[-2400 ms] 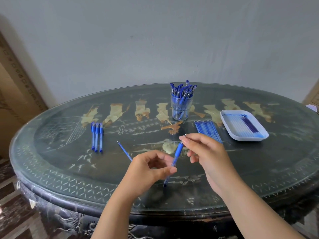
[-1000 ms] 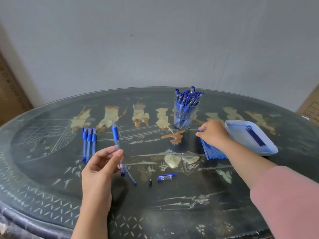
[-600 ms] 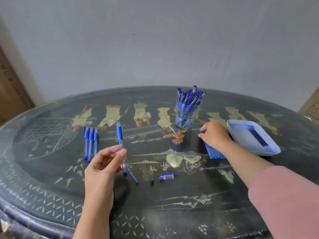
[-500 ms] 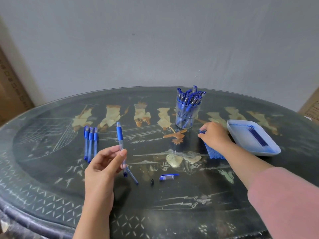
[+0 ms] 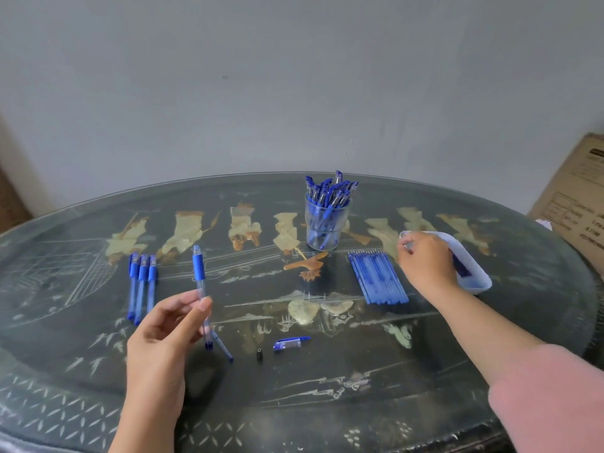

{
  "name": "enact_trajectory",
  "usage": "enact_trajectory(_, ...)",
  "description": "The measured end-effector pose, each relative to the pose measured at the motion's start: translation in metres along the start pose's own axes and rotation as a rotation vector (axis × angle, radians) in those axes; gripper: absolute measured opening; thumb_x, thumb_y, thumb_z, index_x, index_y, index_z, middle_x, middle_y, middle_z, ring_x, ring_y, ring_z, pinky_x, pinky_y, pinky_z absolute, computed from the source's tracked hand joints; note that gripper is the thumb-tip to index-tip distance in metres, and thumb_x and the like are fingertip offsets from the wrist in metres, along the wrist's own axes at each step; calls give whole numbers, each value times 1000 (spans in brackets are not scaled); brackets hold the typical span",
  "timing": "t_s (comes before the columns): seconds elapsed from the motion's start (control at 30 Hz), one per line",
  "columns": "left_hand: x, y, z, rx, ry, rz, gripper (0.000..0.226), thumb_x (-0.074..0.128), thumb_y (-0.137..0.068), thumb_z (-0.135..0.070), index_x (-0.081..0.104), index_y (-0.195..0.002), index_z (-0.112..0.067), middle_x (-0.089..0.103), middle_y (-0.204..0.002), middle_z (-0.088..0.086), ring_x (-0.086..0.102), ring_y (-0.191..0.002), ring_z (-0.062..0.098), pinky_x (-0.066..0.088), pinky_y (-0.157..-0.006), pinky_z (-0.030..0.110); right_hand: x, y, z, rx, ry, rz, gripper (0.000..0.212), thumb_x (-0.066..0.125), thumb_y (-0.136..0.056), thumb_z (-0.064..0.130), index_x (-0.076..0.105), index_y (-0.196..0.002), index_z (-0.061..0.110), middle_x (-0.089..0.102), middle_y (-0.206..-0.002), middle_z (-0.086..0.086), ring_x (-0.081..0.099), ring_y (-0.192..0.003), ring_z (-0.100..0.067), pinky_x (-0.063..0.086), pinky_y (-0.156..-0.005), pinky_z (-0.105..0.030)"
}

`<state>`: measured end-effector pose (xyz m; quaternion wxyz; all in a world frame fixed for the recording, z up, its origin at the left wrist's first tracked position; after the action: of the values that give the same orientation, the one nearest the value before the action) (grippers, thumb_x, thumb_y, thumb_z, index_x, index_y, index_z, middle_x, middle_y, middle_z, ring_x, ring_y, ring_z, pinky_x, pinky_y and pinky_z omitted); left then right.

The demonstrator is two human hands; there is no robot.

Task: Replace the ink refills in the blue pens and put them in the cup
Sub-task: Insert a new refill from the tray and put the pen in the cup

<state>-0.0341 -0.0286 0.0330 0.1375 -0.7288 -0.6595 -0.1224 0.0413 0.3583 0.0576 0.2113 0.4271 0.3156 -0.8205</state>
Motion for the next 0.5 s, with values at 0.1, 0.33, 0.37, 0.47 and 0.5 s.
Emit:
enact_trajectory(0.1,3,2,-1,-4,-4,-3,42,79,-48,-30,74,-87,-14,67,-72,1,61,-60,7,53,-59,13,-29,-8,-46,170,218,-44,25,45,-92,5,69,-91,-1,67,-96,-22,60,-85,-38,44,-68,-35)
enact_trajectory(0.33,3,1,3,-3,-40,-27,20,70,-77,-5,70,-95,-13,67,-81,5,63,-59,2,53,-59,12,-38,-13,-85,194,661,67,16,56,-93,23,70,-100,17,69,-97,-3,62,-95,-23,43,-76,-29)
enact_trajectory(0.37,3,1,3,-1,-51,-30,19,70,-78,-3,71,-94,-13,67,-80,4,63,-59,2,53,-60,11,-36,-14,-86,198,661,72,16,56,-92,22,69,-100,17,69,-98,-3,62,-96,-22,43,-77,-29)
enact_trajectory(0.47,2,0,5,-8,-60,-41,18,72,-75,-6,72,-89,-15,69,-75,0,65,-65,3,54,-59,11,-32,-15,-87,216,648,103,18,52,-93,18,68,-103,15,69,-104,-5,61,-101,-24,42,-81,-29)
enact_trajectory(0.5,1,0,5,-11,-63,-43,18,72,-73,-7,73,-89,-15,70,-74,-1,65,-67,4,54,-58,12,-30,-16,-88,221,642,109,19,51,-93,17,67,-103,14,68,-105,-5,60,-102,-25,42,-82,-29)
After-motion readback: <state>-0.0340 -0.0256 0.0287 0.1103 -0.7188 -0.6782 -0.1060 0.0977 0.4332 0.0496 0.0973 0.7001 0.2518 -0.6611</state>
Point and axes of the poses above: each hand's wrist, its own y-axis away from the middle knuckle, its own x-axis out of the palm, z = x × y, the point moved 4 cm from there along -y, towards the middle knuckle
